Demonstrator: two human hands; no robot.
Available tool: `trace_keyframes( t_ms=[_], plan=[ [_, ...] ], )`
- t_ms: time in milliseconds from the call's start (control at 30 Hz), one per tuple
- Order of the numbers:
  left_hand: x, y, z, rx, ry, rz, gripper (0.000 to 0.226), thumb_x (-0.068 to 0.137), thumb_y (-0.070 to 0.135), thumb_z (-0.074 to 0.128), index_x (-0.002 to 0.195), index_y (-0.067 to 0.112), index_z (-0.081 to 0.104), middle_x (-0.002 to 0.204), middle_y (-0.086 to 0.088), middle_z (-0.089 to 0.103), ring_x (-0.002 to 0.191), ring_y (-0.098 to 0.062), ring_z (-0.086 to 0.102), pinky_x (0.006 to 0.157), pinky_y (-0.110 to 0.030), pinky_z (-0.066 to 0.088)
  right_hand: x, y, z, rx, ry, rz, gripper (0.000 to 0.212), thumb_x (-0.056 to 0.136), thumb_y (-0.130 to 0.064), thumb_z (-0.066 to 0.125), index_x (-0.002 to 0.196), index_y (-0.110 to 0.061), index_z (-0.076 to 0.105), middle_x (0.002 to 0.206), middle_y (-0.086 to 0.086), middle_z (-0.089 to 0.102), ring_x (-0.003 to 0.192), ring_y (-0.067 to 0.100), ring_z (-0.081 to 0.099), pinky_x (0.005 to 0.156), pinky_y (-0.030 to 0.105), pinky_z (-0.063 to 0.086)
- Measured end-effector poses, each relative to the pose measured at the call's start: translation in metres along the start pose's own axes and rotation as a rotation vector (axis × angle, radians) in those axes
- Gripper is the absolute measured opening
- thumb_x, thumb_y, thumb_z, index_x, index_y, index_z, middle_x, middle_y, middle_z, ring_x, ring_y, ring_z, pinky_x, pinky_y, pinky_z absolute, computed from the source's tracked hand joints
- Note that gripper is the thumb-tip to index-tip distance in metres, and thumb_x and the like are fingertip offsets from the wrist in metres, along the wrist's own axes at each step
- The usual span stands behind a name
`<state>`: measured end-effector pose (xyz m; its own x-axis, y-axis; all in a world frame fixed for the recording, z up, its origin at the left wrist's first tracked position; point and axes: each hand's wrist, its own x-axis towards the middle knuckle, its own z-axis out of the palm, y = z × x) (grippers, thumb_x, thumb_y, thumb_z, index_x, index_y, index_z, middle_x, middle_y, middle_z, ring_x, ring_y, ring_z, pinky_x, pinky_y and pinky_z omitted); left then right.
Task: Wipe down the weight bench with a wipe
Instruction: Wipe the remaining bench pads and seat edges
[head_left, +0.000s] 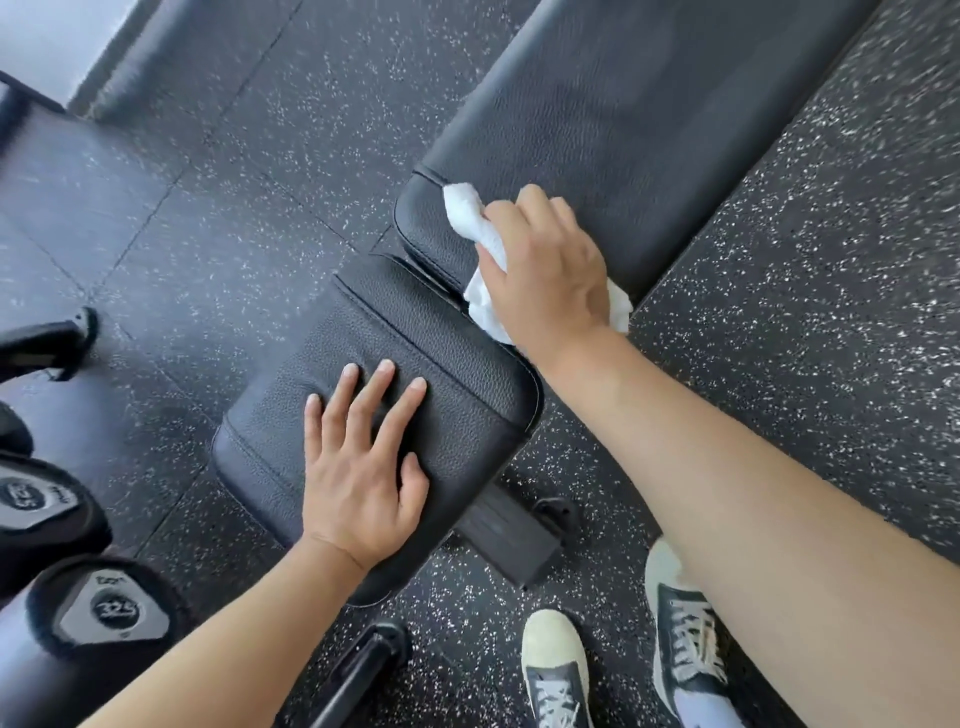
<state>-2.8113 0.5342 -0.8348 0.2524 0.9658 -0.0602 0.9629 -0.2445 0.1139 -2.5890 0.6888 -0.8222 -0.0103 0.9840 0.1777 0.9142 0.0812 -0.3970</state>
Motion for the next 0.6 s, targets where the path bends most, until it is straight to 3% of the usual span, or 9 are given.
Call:
trace_keyframes(
  t_ms=[133,333,400,500,600],
  plan=[
    [0.002,0.001,-0.005,-0.007,-0.01,-0.001,0.076,0.086,0.039,0.05,0.16,0.031,0.038,0.17,-0.002,0.029,0.159,-0.035,0.02,0.122,-0.068,0.018,-0.035,0.034,-0.025,0.0,-0.063,-0.27,0.008,0.091,-0.017,0.069,0.092,-0.009,0.066,0.086,0.009,0.057,0.077,0.03,0.057,0.065,0.043,0.051],
    [0.001,-0.001,-0.004,-0.022,-0.024,0.016,0.08,0.086,0.04,0.053,0.163,0.034,0.033,0.171,-0.001,0.027,0.16,-0.034,0.018,0.123,-0.068,0.017,-0.019,0.095,-0.055,-0.099,-0.08,-0.326,0.021,0.101,-0.033,0.061,0.099,-0.013,0.066,0.088,0.005,0.052,0.077,0.027,0.053,0.059,0.041,0.049],
    [0.002,-0.003,-0.005,-0.014,-0.039,0.007,0.078,0.085,0.04,0.053,0.161,0.033,0.036,0.17,-0.002,0.029,0.159,-0.035,0.02,0.122,-0.068,0.017,0.001,0.079,-0.047,-0.009,-0.14,-0.231,0.024,0.102,-0.038,0.057,0.103,-0.015,0.065,0.093,0.004,0.055,0.083,0.028,0.055,0.062,0.042,0.049],
    [0.003,0.003,-0.011,-0.018,-0.062,0.002,0.076,0.085,0.039,0.053,0.16,0.03,0.04,0.168,-0.004,0.032,0.158,-0.038,0.023,0.122,-0.068,0.018,0.027,0.053,-0.028,0.125,-0.149,0.123,0.03,0.102,-0.048,0.046,0.101,-0.021,0.06,0.1,-0.002,0.059,0.091,0.027,0.058,0.071,0.039,0.043],
    [0.005,0.004,-0.015,-0.013,-0.085,-0.003,0.074,0.083,0.038,0.054,0.156,0.026,0.047,0.164,-0.007,0.038,0.155,-0.04,0.028,0.121,-0.068,0.02,0.028,0.038,-0.017,0.022,-0.047,0.199,0.027,0.103,-0.043,0.047,0.1,-0.019,0.058,0.098,0.0,0.059,0.09,0.027,0.058,0.068,0.036,0.033]
  ],
)
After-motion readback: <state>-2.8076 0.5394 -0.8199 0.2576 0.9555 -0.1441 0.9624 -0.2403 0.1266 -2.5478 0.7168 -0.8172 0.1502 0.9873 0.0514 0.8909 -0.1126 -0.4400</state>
